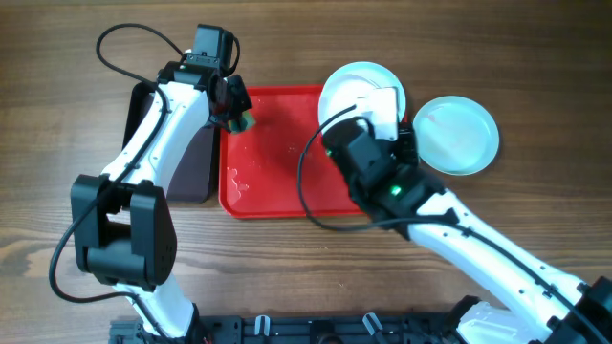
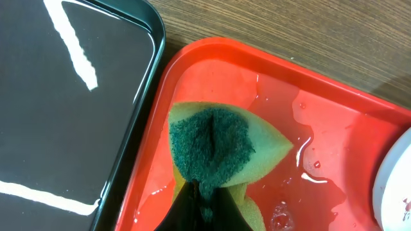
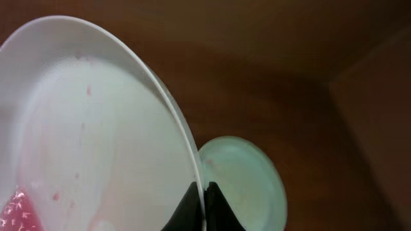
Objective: Clean dirty plates on tray and stack at the side
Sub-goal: 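Lift the cleaned plate with the right gripper and tilt it up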
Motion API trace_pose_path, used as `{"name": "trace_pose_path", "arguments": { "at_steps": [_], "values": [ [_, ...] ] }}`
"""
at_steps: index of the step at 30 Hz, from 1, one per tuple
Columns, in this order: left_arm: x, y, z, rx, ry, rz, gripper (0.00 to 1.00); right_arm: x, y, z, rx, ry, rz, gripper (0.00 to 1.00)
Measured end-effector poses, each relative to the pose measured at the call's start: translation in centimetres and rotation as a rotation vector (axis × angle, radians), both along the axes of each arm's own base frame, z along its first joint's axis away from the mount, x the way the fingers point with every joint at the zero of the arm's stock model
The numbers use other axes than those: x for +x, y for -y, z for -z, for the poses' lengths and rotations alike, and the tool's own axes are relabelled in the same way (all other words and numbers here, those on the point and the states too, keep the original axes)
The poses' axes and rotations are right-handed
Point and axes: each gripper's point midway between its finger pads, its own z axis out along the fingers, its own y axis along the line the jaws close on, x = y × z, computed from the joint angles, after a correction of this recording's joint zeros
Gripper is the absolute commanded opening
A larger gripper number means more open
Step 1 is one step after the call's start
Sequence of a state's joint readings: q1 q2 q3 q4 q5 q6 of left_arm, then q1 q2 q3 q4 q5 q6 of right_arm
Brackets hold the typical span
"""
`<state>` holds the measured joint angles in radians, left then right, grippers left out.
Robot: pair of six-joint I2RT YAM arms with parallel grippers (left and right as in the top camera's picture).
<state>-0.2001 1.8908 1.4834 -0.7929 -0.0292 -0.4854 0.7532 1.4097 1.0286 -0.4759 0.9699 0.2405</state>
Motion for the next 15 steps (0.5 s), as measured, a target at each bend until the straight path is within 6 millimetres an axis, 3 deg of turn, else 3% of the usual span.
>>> {"name": "trace_pose_path", "arguments": {
  "at_steps": [9,15],
  "values": [
    [0.0,0.0,0.0,0.0,0.0,0.0,0.04,-1.0,-2.1,-6.6,-0.221,0.232,0.031,0.05],
    [0.0,0.0,0.0,0.0,0.0,0.0,0.04,-1.6,-2.4,-8.2,-0.31,0.252,0.049,0.04]
  ]
}}
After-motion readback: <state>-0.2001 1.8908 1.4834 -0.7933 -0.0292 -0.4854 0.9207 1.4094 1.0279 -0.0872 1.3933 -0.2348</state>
